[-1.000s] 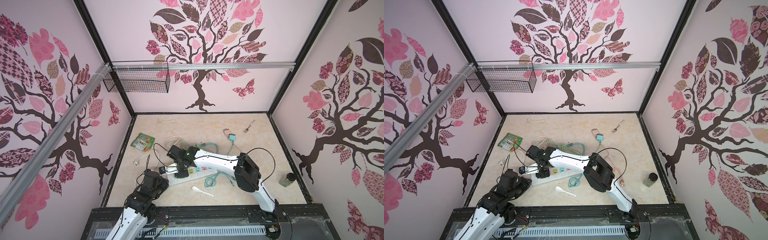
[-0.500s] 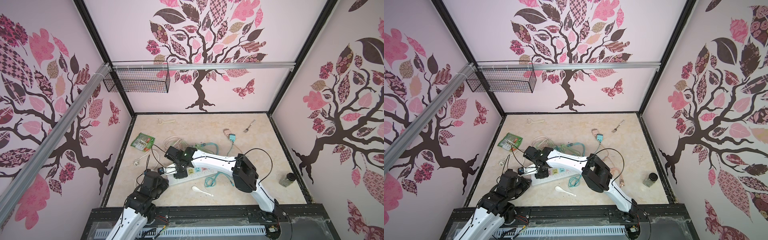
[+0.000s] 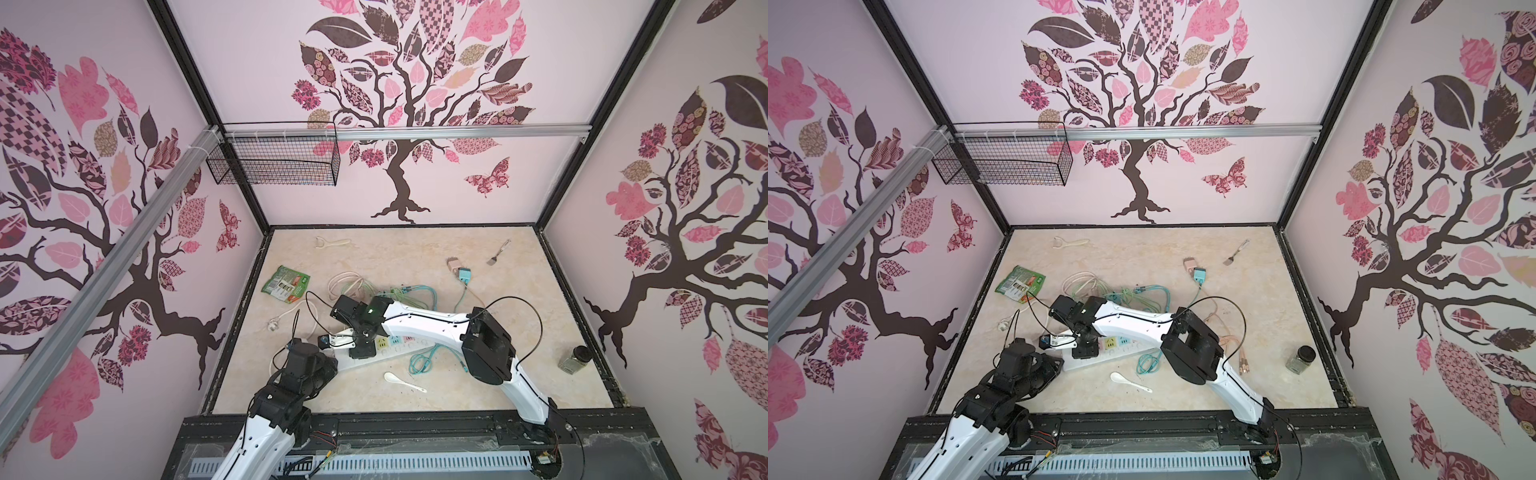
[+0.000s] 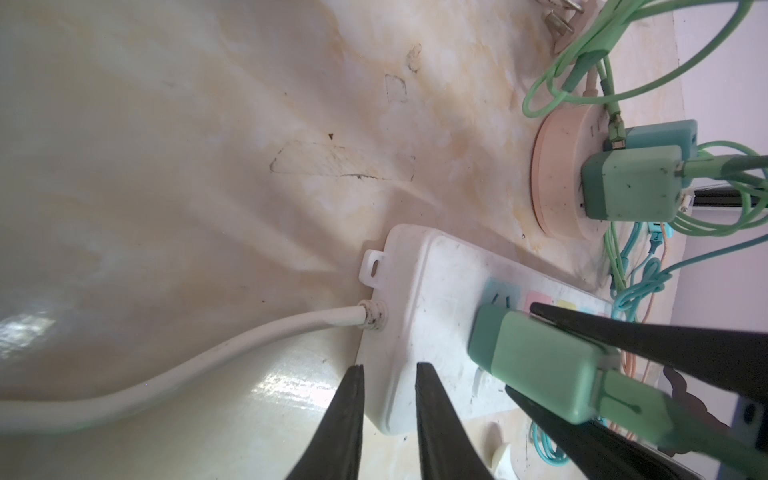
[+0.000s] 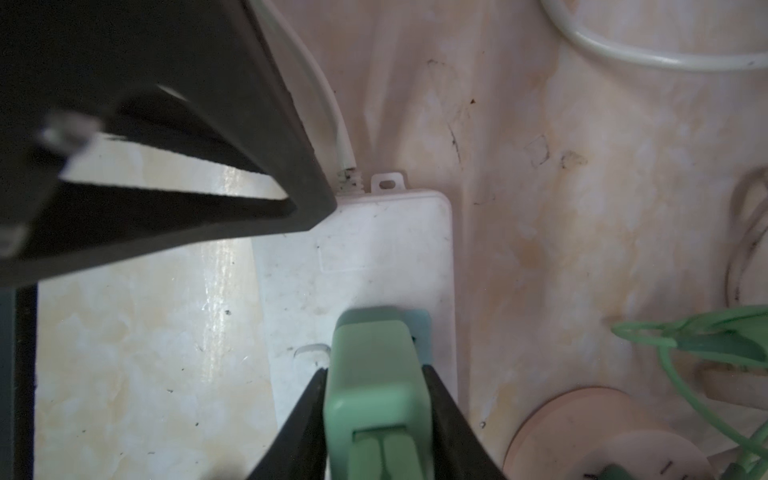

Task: Insert the plug
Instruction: 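Press the pale green charger down into the teal outlet with the right gripper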

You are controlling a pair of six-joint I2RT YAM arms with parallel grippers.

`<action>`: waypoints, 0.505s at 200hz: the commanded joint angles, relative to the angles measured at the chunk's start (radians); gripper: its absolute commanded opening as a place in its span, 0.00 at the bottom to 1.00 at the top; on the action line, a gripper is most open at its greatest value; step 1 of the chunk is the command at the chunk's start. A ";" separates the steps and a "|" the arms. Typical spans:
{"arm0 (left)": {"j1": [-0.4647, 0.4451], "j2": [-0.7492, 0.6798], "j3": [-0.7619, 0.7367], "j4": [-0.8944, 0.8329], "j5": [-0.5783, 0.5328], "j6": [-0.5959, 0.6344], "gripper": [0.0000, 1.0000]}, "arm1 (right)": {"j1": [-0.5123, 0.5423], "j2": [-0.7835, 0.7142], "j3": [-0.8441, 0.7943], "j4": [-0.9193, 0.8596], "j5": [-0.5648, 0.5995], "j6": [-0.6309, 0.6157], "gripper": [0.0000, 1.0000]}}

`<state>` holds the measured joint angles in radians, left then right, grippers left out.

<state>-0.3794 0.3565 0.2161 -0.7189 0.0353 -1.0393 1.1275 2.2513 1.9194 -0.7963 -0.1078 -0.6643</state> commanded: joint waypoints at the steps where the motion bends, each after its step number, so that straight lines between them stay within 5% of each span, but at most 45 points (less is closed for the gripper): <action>1: 0.005 -0.014 -0.013 0.002 -0.005 0.007 0.26 | -0.003 0.006 0.015 -0.016 -0.040 0.033 0.40; 101: 0.005 -0.015 -0.009 0.002 0.000 0.003 0.27 | -0.006 -0.067 -0.036 0.004 -0.044 0.071 0.53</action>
<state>-0.3794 0.3511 0.2161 -0.7189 0.0357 -1.0401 1.1244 2.2478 1.9102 -0.7834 -0.1463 -0.6155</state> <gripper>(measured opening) 0.269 0.518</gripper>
